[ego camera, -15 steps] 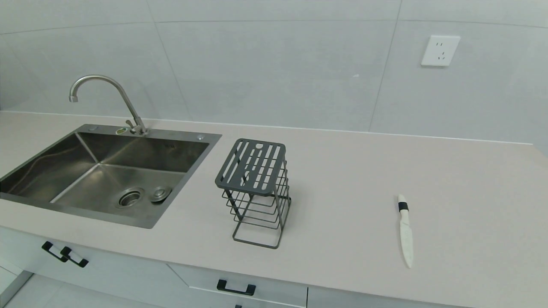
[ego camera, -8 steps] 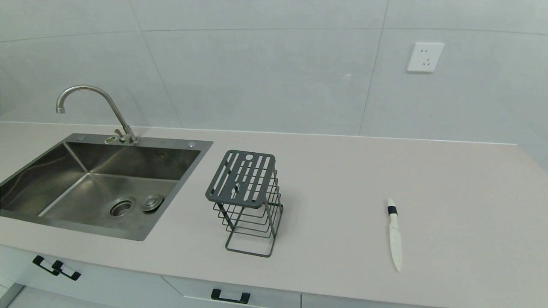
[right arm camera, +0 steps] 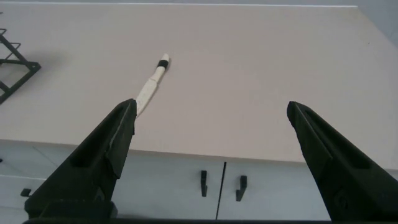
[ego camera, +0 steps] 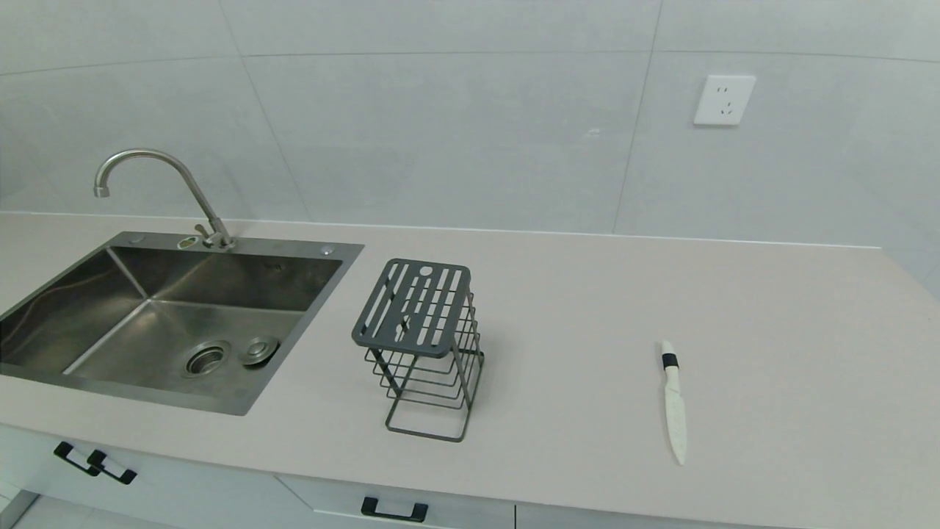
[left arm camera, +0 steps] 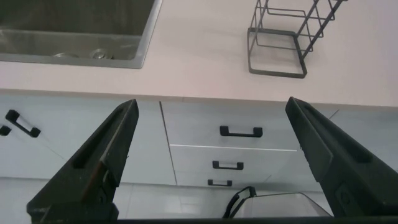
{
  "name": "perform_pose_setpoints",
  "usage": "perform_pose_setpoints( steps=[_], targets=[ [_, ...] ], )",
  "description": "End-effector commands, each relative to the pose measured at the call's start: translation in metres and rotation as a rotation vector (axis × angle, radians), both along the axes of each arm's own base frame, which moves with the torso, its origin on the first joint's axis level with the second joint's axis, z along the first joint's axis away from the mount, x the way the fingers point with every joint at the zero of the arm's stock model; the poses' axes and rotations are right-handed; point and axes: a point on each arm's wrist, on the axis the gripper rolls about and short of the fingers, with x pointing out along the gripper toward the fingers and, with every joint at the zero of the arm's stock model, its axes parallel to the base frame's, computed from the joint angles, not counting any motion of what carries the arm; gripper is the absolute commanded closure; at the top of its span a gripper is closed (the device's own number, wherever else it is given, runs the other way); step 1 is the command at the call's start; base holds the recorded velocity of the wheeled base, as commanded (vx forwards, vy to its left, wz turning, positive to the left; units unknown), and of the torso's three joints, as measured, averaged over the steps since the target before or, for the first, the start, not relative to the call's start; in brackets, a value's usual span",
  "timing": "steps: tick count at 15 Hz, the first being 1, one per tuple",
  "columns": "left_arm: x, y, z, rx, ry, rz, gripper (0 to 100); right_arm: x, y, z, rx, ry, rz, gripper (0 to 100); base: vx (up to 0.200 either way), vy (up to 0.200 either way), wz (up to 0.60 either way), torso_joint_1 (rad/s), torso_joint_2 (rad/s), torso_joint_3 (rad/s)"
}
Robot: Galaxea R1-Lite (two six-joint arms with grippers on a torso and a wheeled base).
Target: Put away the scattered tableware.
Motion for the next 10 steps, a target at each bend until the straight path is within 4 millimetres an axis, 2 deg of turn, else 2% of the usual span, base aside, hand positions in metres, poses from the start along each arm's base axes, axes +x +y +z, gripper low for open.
perform_pose_setpoints(
  steps=[1, 7, 8, 10],
  targets=[
    [0.0002, 0.0000, 0.0000, 0.000, 0.001, -0.001, 0, 0.0001, 0.0000, 0.0001, 0.000, 0.000, -0.001, 0, 0.000, 0.000, 0.00, 0.000, 0.00, 0.000],
    [0.0002, 0.0000, 0.0000, 0.000, 0.001, -0.001, 0, 0.0001, 0.0000, 0.0001, -0.002, 0.000, -0.001, 0, 0.000, 0.000, 0.00, 0.000, 0.00, 0.000],
    [0.0002, 0.0000, 0.0000, 0.000, 0.001, -0.001, 0, 0.0001, 0.0000, 0.0000, -0.002, 0.002, -0.001, 0, 0.200, 0.000, 0.00, 0.002, 0.00, 0.002],
    [0.0002, 0.0000, 0.0000, 0.000, 0.001, -0.001, 0, 0.0001, 0.0000, 0.0001, -0.002, 0.000, -0.001, 0, 0.000, 0.000, 0.00, 0.000, 0.00, 0.000]
  ],
)
